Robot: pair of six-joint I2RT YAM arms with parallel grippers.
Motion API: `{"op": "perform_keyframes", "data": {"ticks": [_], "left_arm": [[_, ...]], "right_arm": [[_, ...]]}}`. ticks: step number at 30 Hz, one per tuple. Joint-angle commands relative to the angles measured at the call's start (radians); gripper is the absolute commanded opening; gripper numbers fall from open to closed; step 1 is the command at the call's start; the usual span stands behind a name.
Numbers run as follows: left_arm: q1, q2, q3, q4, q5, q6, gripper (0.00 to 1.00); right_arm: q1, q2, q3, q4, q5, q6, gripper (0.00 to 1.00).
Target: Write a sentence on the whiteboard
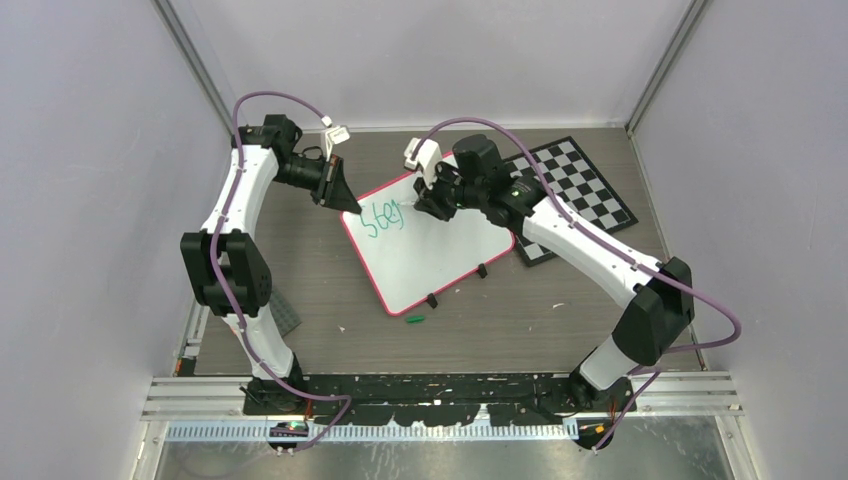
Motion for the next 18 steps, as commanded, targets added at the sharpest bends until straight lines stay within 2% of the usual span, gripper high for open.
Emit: {"op": "perform_keyframes", "data": {"ticks": [1,18], "left_arm": [[-0.034,0.011,0.002,-0.029,-0.026,0.021,0.0],[-0.035,0.017,0.005,-0.03,-0.029,0.019,0.0]], "right_arm": [[0.004,0.015,0.053,0.041,-0.008,-0.001,0.0],[-0.001,0.054,0.081,0.054,0.039,-0.017,0.0]]}}
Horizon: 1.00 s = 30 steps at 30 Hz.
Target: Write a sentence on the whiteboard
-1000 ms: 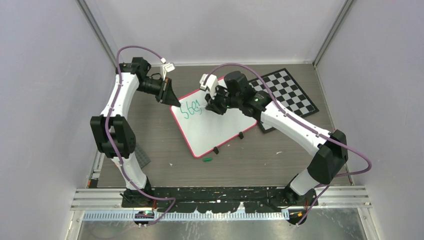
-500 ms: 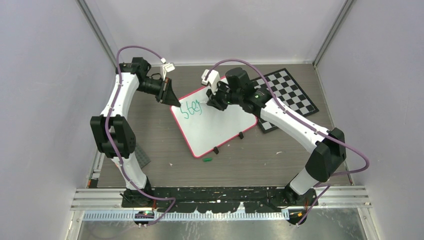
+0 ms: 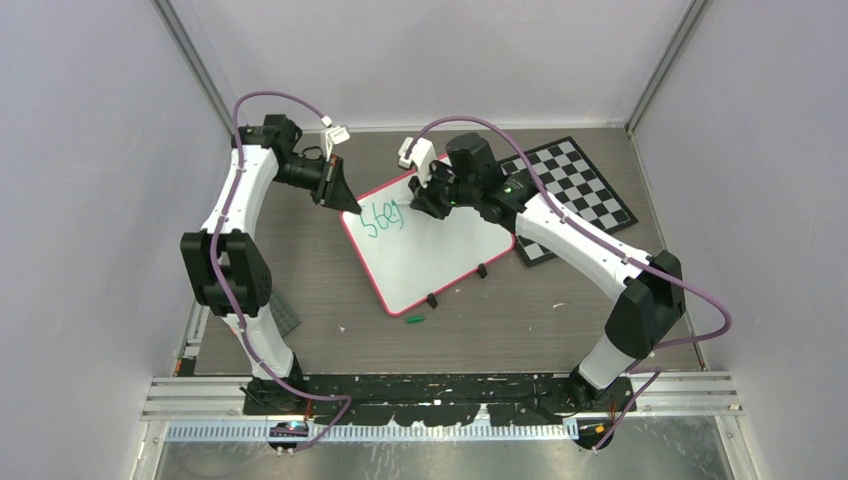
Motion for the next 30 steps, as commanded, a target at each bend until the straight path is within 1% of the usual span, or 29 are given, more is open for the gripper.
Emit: {"op": "perform_keyframes", "data": {"ticks": [1,11,21,30], "left_arm": [[-0.034,0.017,0.006,-0.033,-0.026,0.018,0.0],[-0.034,0.029,0.016,-0.037,-0.021,0.018,0.0],[-0.034,0.026,0.013,-0.039,-0.025,0.018,0.0],[-0.035,0.026,0.014,-0.042,-0.027,0.021,0.0]], "right_arm": [[-0.005,0.002,0.045,0.051,0.036,-0.009,0.0],[-0.033,-0.022,0.008,0.031,0.053,-0.009,0.0],[-0.032,-0.064,-0.065,0.007,0.049,-0.005,0.0],[-0.012,-0.063,-0.076,0.011,0.027,0.014,0.0]]}}
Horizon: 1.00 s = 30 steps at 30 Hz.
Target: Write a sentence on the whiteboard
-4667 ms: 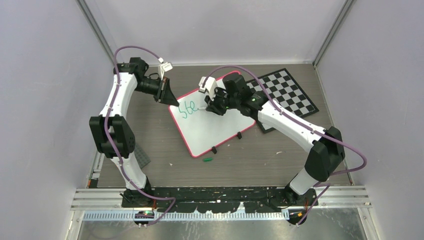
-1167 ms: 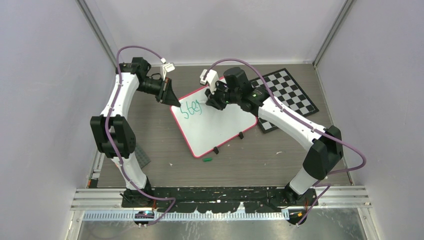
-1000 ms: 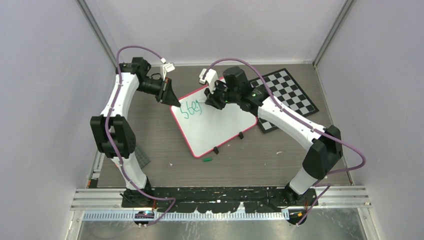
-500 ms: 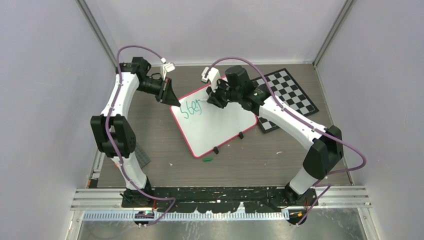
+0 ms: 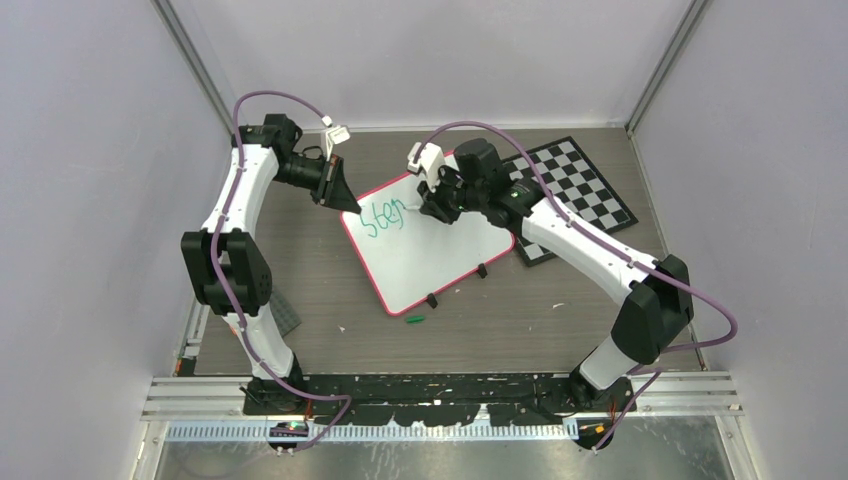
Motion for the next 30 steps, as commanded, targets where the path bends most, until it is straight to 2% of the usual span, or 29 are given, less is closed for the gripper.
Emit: {"op": "perform_keyframes", "data": {"ticks": [1,14,23,30], "left_arm": [[-0.036,0.021,0.005,-0.037,-0.023,0.019,0.0],[-0.035,0.022,0.01,-0.047,-0.029,0.031,0.0],[-0.035,0.049,0.05,-0.081,-0.033,0.063,0.0],[-0.035,0.108,0.15,-0.164,-0.047,0.147,0.0]], "right_arm": [[0.016,-0.016,-0.001,0.014,0.006,0.02,0.0],[0.026,-0.01,0.018,0.009,-0.032,0.01,0.0],[0.024,-0.092,0.003,0.043,-0.122,0.04,0.0],[0.014,-0.122,0.0,0.053,-0.133,0.072,0.0]]}}
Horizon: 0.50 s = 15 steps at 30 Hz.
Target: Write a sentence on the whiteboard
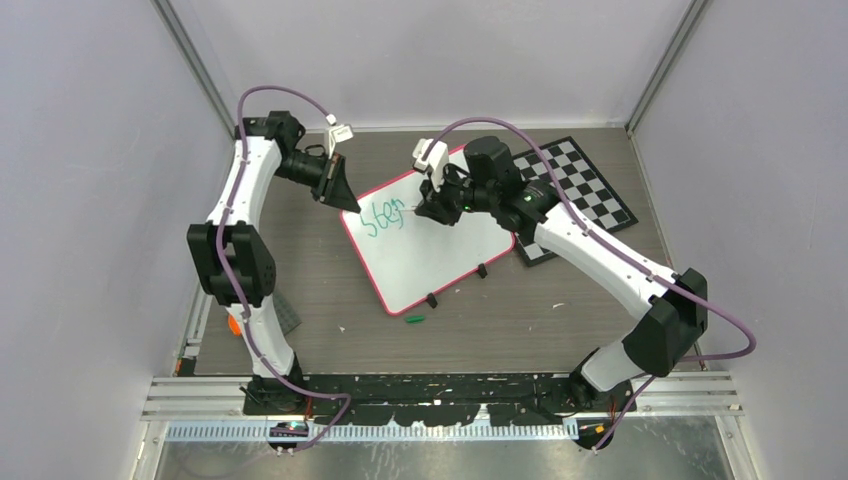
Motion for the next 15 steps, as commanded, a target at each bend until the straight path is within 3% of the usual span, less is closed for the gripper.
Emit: {"op": "perform_keyframes", "data": {"ticks": [1,10,13,15], "left_arm": [[-0.031,0.066,0.09,-0.085,-0.043,0.104,0.0],[-0.031,0.191,0.314,-0.207,-0.076,0.171,0.0],[-0.032,0.197,0.347,-0.209,-0.067,0.15,0.1],[-0.031,0.187,0.348,-0.209,-0.062,0.134,0.22]], "right_arm": [[-0.004,-0.058,-0.001,0.052,-0.025,0.029,0.0],[-0.008,-0.07,-0.002,0.051,-0.003,0.042,0.0],[-0.015,-0.071,-0.003,0.053,0.007,0.054,0.0],[-0.028,-0.073,-0.002,0.053,0.017,0.067,0.0]]}}
